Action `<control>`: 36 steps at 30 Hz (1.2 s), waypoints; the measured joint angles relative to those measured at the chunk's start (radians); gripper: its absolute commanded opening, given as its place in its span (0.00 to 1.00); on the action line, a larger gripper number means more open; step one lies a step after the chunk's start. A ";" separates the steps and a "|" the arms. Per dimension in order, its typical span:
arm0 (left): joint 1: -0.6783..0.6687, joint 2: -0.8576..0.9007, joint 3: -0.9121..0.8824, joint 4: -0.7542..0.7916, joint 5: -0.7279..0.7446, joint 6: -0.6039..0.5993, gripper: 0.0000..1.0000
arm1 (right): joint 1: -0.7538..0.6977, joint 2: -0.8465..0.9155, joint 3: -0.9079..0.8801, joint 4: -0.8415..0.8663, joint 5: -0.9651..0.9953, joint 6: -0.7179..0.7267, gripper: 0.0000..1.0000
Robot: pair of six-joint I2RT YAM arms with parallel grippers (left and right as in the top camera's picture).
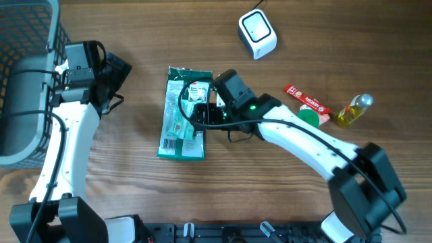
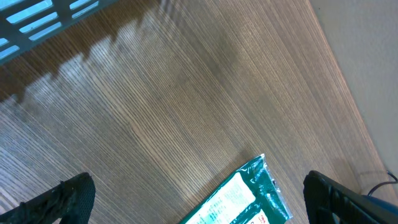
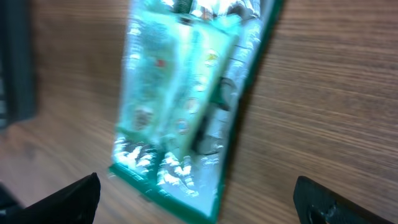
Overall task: Scan the item barcode
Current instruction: 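Move the right gripper left and grasp the glove packet's right edge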
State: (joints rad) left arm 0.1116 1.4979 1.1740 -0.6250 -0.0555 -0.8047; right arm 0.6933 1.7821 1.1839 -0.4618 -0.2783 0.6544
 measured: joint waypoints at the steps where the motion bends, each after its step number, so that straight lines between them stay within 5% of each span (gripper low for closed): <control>1: 0.000 0.000 0.000 0.000 0.000 0.000 1.00 | 0.000 0.029 0.000 0.003 0.013 0.000 1.00; 8: 0.000 0.000 0.000 0.000 0.000 0.000 1.00 | 0.000 0.146 0.000 0.034 0.049 0.000 1.00; 36: 0.000 0.000 0.000 0.000 0.001 0.000 1.00 | 0.000 0.152 0.003 0.046 0.077 0.000 1.00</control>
State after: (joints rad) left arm 0.1116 1.4979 1.1740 -0.6250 -0.0547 -0.8051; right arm 0.6933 1.9339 1.1866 -0.4156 -0.2008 0.6544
